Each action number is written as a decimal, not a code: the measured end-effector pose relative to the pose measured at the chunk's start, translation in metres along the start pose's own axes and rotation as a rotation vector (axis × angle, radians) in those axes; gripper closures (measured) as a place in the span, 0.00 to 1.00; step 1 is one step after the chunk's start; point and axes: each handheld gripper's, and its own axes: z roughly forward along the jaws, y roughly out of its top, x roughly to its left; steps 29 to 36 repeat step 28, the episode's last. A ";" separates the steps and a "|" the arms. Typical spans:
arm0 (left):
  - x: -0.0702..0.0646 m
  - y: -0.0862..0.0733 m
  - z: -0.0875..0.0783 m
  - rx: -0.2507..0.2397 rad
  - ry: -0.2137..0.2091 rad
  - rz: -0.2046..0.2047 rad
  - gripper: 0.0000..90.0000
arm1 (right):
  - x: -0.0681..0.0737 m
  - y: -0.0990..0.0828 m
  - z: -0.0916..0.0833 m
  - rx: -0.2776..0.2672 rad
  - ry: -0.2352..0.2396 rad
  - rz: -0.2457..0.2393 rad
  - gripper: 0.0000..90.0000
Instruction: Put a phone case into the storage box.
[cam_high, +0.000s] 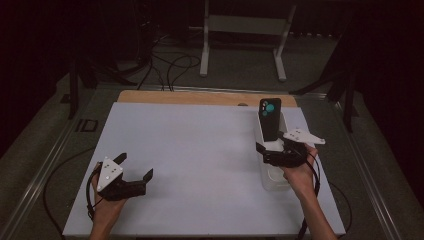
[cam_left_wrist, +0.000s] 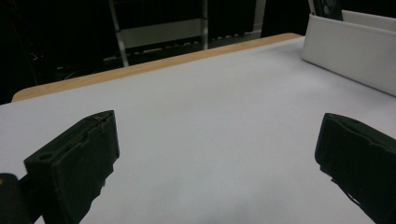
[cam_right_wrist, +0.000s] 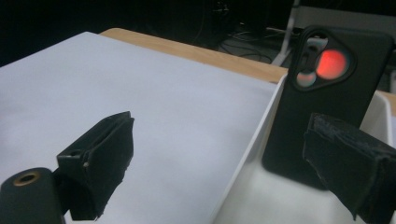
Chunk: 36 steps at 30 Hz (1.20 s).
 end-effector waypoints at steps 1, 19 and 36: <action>0.001 0.000 -0.001 -0.001 -0.001 0.000 0.00 | 0.001 -0.003 -0.002 -0.006 0.001 0.002 0.10; 0.003 -0.001 -0.006 -0.019 -0.010 -0.006 0.00 | 0.017 -0.056 -0.035 -0.109 0.043 -0.020 0.10; 0.003 -0.004 -0.006 -0.013 -0.012 -0.004 0.00 | 0.018 -0.067 -0.044 -0.149 0.052 -0.016 0.12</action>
